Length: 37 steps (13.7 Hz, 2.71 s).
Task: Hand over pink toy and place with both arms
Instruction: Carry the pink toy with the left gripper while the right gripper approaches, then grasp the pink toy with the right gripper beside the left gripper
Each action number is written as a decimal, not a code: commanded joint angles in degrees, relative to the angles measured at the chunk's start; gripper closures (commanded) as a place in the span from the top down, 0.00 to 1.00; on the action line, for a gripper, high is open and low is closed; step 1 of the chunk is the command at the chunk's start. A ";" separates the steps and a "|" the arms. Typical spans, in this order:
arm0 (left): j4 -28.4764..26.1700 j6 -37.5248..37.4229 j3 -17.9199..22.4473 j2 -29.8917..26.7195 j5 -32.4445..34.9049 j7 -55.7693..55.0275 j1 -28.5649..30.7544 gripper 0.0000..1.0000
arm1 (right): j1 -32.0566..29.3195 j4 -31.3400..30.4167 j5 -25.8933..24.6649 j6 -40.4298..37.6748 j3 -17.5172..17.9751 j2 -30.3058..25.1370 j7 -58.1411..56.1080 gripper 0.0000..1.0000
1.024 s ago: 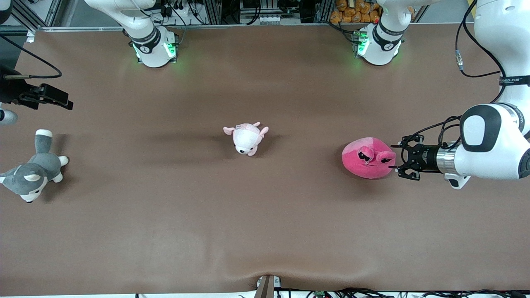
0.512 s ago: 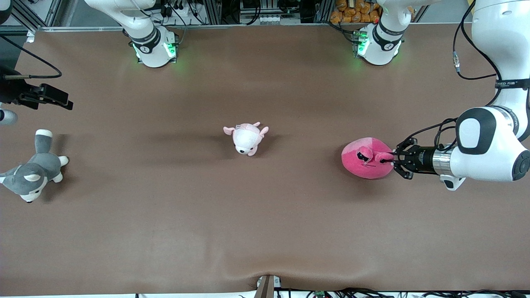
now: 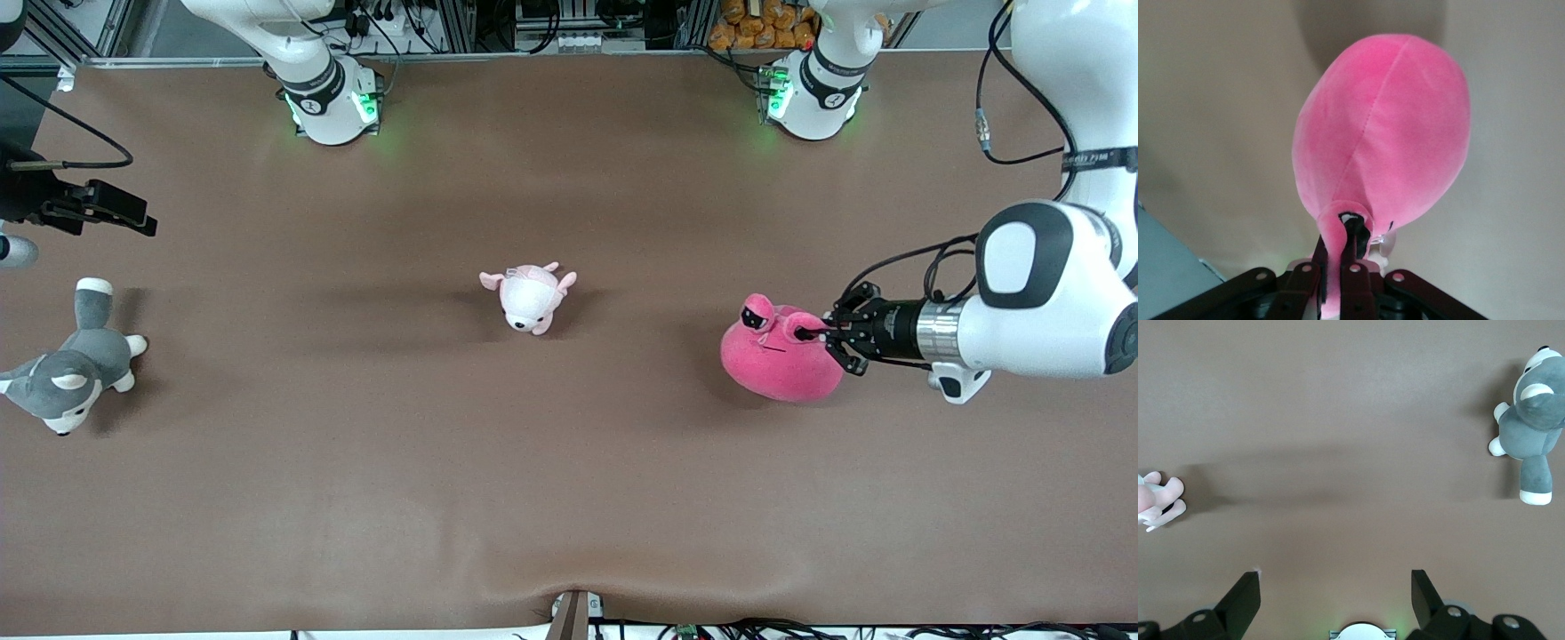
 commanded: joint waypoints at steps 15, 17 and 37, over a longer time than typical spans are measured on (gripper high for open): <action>15.71 10.07 -22.12 0.33 -12.35 -45.10 -1.20 0.00 | 4.38 0.11 5.42 -0.85 -0.26 1.97 11.59 1.00; 15.71 13.23 -21.95 0.42 -13.16 -45.82 -4.09 0.00 | 7.27 0.11 6.65 -0.77 -0.18 2.76 16.87 1.00; 14.75 30.03 -20.90 7.72 -6.83 -56.28 -22.29 0.00 | 17.13 0.64 38.12 6.43 -0.26 8.04 58.18 1.00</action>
